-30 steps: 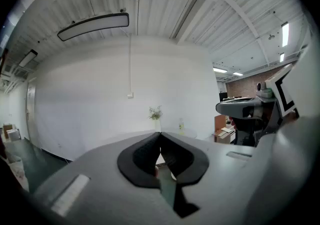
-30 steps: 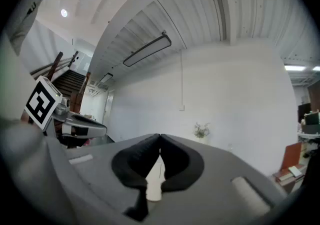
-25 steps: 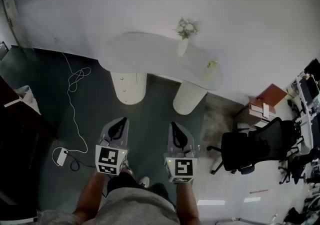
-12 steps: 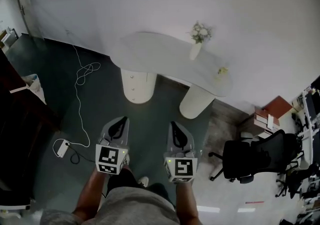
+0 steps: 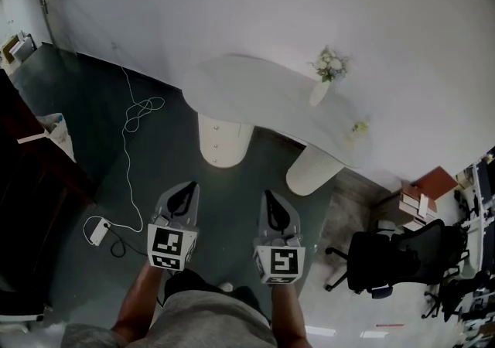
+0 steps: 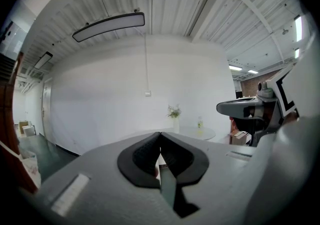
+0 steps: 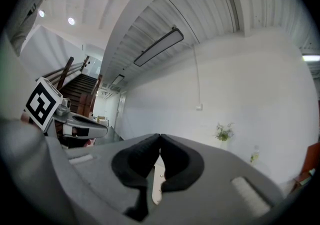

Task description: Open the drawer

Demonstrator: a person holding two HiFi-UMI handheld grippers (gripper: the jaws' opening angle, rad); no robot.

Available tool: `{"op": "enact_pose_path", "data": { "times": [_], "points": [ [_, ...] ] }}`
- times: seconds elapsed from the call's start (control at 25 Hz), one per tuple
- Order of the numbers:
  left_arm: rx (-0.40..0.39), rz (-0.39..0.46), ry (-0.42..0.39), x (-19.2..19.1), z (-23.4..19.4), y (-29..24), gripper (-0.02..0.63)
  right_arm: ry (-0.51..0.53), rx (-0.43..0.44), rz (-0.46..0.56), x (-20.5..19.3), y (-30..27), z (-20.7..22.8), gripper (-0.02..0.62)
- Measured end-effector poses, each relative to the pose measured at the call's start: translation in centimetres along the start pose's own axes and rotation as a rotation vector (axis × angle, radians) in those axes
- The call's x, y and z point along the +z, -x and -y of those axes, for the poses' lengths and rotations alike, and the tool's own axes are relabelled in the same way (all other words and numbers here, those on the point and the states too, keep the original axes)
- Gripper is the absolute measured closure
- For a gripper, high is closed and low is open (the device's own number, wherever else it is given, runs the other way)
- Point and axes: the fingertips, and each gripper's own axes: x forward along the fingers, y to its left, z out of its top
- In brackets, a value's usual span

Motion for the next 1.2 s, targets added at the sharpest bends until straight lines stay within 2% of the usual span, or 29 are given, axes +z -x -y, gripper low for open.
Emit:
{"op": "enact_pose_path", "data": {
  "times": [0.16, 0.48, 0.72, 0.96, 1.2],
  "points": [
    [-0.013, 0.006, -0.007, 0.1, -4.0, -3.5, 0.595, -0.004, -0.026, 0.004, 0.2, -5.1, -0.5, 0.592],
    [-0.088, 0.000, -0.001, 0.6, -10.9, -11.3, 0.595, -0.019, -0.086, -0.022, 0.0, -15.1, -0.6, 0.592],
    [-0.141, -0.013, 0.004, -0.7, -15.4, -16.1, 0.595, -0.032, -0.130, -0.083, -1.7, -21.1, -1.2, 0.592],
    [-0.198, -0.036, -0.003, -2.6, -18.3, -20.4, 0.595, -0.004, -0.166, -0.085, -2.4, -26.3, -1.4, 0.592],
    [-0.251, -0.063, -0.011, -5.3, -18.9, -24.5, 0.595, -0.012, -0.192, -0.116, -5.2, -29.8, -0.9, 0.592]
  ]
}}
